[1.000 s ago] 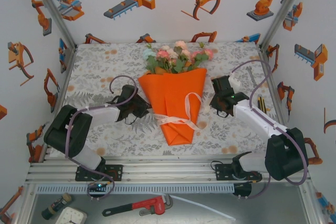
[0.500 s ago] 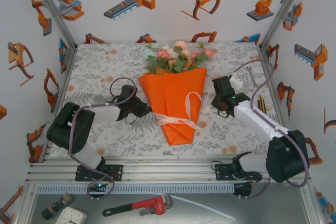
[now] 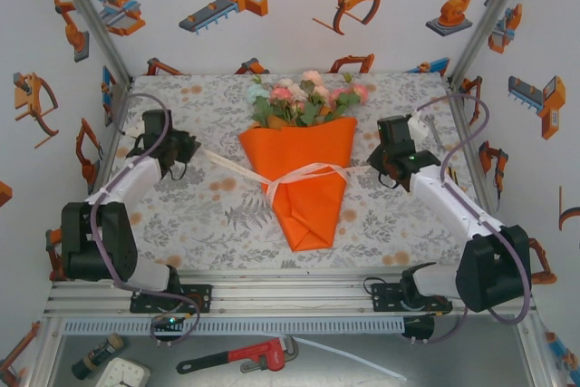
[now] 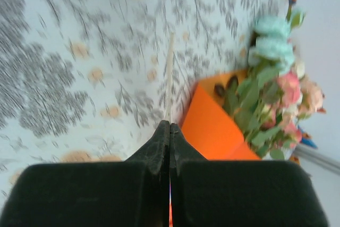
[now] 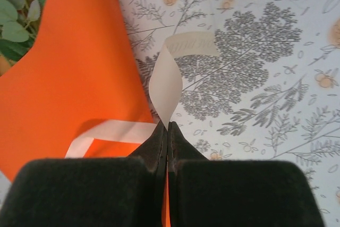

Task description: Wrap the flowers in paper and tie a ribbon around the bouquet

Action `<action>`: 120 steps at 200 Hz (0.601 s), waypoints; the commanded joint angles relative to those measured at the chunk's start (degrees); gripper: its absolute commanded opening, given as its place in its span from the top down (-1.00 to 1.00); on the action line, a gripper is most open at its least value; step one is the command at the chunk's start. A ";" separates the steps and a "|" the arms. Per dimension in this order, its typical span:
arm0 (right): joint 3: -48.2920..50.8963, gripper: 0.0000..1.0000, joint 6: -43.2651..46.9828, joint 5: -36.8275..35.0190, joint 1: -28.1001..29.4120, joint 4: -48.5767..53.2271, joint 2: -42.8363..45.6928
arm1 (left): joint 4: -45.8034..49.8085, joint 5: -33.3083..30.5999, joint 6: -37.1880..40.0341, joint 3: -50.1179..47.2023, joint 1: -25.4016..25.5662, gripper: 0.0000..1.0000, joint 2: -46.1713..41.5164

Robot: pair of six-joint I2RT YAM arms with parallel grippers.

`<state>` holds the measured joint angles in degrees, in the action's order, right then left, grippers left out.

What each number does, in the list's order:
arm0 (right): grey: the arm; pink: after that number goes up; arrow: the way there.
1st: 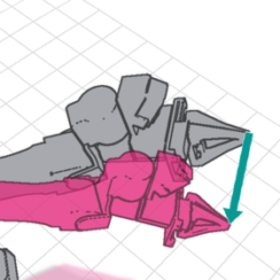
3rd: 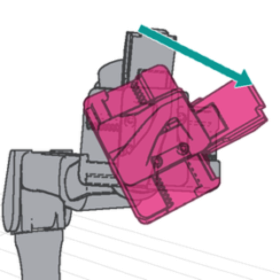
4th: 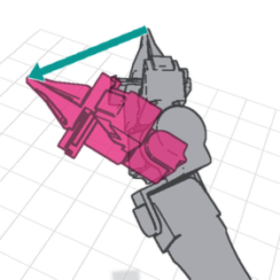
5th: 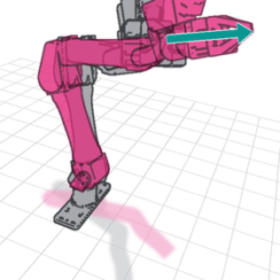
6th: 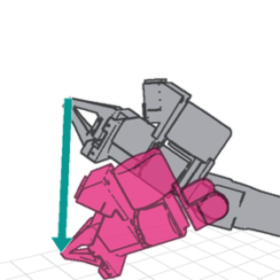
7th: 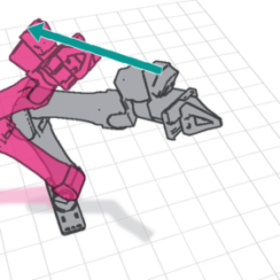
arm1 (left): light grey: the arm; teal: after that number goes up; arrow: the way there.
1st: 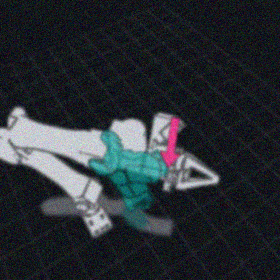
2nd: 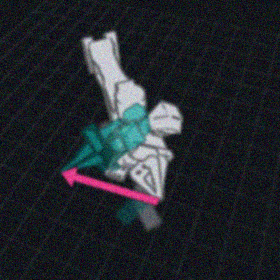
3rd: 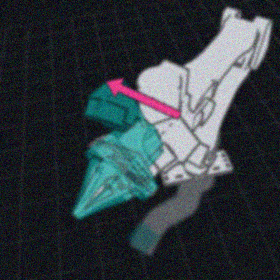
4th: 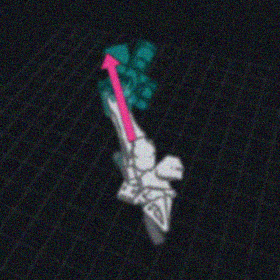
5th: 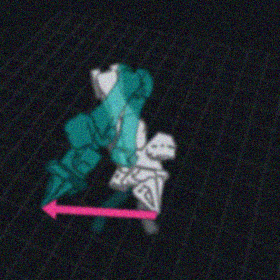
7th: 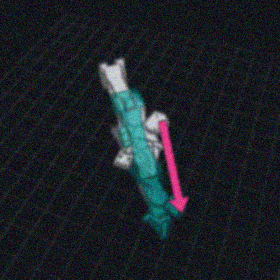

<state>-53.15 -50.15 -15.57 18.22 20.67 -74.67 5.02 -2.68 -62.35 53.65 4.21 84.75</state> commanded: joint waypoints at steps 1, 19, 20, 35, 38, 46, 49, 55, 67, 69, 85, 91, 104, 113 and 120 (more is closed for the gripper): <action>-0.43 1.00 -0.28 3.20 -0.17 -5.36 -1.64 | 3.21 -0.31 8.83 5.65 -2.64 1.00 3.61; -0.55 1.00 0.60 3.71 -0.11 -8.62 -2.57 | 3.15 1.04 10.56 8.79 -4.60 1.00 6.08; -0.59 1.00 0.55 3.66 -0.11 -8.67 -2.62 | 3.11 1.15 10.66 8.90 -4.71 1.00 6.19; -1.28 1.00 0.90 2.98 -0.23 -8.95 -3.43 | 3.84 0.70 10.96 9.88 -7.02 1.00 7.33; -1.37 1.00 1.07 2.66 -0.21 -8.97 -3.43 | 3.98 0.54 11.09 9.99 -7.56 1.00 7.49; -1.51 1.00 1.15 1.49 -0.42 -8.82 -3.80 | 4.36 -0.05 11.43 9.96 -9.05 1.00 7.63; -1.52 1.00 1.11 1.09 -0.55 -8.87 -3.89 | 4.58 -0.45 11.61 9.83 -9.53 1.00 7.63; -1.46 1.00 1.04 0.41 -0.99 -8.80 -4.10 | 4.97 -1.44 11.97 9.47 -10.57 1.00 7.64; -1.43 1.00 0.70 0.30 -1.92 -8.40 -4.84 | 6.89 -3.80 12.38 8.51 -12.26 1.00 7.25; -1.39 1.00 0.72 0.39 -2.02 -8.37 -4.97 | 7.23 -3.95 12.26 8.25 -12.46 1.00 7.16; -1.05 1.00 1.49 1.75 -2.27 -8.63 -5.65 | 5.49 -1.38 12.69 5.07 -13.39 0.95 5.61; -0.54 1.00 1.68 2.12 -2.24 -9.08 -5.88 | 4.58 0.23 13.06 3.90 -13.05 0.79 4.86; 0.08 1.00 2.56 2.04 -2.27 -9.82 -6.33 | 4.29 2.84 14.82 2.68 -11.54 0.30 3.04; -0.16 1.00 3.91 2.35 -2.40 -10.16 -6.91 | 4.13 3.92 16.79 1.88 -9.77 0.08 1.20; -0.81 1.00 5.10 2.87 -2.64 -10.14 -7.61 | 3.59 4.37 18.80 1.22 -7.74 0.01 -0.53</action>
<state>-53.17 -48.66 -12.97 16.10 12.38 -80.73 8.75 -2.55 -49.63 56.55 -8.21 90.00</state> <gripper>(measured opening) 0.006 0.440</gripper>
